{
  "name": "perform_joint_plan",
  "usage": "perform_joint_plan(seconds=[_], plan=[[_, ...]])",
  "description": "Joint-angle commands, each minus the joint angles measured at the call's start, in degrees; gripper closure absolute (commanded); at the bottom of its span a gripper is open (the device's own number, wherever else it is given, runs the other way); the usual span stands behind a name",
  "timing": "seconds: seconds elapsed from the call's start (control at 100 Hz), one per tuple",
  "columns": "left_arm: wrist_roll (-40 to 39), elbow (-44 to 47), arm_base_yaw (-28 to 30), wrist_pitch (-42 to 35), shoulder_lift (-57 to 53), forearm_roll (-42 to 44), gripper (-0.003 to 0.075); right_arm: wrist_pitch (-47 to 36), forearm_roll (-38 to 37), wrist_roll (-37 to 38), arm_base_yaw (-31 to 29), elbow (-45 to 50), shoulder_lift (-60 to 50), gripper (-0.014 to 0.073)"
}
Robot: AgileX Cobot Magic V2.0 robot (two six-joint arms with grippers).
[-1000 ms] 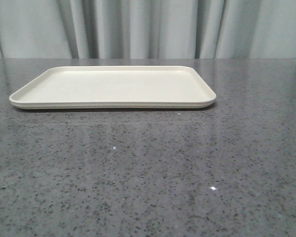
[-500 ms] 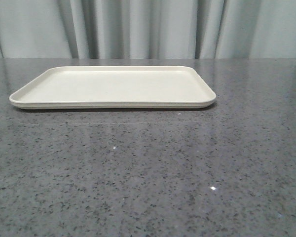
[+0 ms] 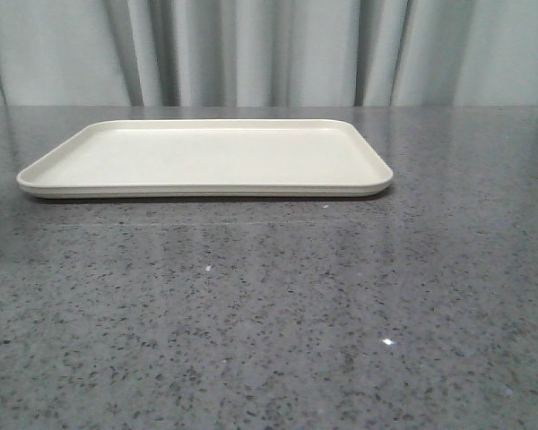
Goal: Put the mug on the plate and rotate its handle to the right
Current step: 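Lift the mug with the left gripper and carry it over the tray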
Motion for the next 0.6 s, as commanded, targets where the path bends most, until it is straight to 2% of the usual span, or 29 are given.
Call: perform_joint_plan(seconds=[0.0, 0.18, 0.42, 0.59], plan=[[0.12, -4.05, -0.42, -2.26, 1.18, -3.56, 0.0741, -3.45, -0.43, -0.13, -0.03, -1.87, 0.64, 0.0065], [0.33, -7.92, -2.97, -6.16, 6.44, -8.14, 0.0741, -3.51, -0.43, -0.13, -0.03, -1.87, 0.64, 0.0065], [-1.2, -14.29, -12.85, -10.67, 15.35, -8.93, 0.0741, -3.45, -0.43, -0.13, -0.03, -1.87, 0.64, 0.0065], [-2.83, -20.82, -17.6, -11.45, 23.05, -8.93, 0.0741, -3.45, -0.43, -0.13, -0.03, -1.87, 0.64, 0.0065]])
